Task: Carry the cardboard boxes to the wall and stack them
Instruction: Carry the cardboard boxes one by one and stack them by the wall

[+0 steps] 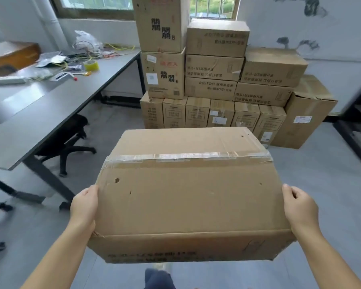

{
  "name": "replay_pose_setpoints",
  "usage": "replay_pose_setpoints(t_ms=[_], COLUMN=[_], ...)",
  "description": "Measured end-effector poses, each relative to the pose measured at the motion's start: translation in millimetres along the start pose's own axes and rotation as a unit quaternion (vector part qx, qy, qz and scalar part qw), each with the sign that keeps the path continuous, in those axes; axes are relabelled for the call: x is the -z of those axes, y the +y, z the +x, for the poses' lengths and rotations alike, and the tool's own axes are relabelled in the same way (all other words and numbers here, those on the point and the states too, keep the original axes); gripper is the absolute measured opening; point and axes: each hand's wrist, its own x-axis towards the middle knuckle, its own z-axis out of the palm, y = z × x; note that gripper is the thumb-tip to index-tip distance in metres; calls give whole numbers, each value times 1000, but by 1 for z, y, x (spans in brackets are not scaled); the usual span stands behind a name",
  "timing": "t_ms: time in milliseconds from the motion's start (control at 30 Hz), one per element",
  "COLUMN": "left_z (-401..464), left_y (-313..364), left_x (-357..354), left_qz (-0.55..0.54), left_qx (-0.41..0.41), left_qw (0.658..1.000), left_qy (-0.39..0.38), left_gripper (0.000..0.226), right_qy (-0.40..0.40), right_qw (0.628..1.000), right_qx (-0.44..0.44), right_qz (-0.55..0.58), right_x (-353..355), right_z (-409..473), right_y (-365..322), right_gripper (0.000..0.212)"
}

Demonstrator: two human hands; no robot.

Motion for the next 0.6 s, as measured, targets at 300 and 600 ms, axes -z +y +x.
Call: replay_pose_setpoints(t_ms=[300, 600], left_z=[151, 197], left_y=[115, 207], left_x=[-156, -347], left_qz=[46, 84], left_qx=[-44, -78], left_qw=[996, 981], left_qy=[-68, -157], left_gripper=[23, 29], right_qy=[59, 144], right_qw=[996, 975], right_qx=[-69, -167], right_qz=[23, 20], right_x=[-62, -55], right_z=[139, 254], right_y=[-48, -34], right_gripper=[42, 37])
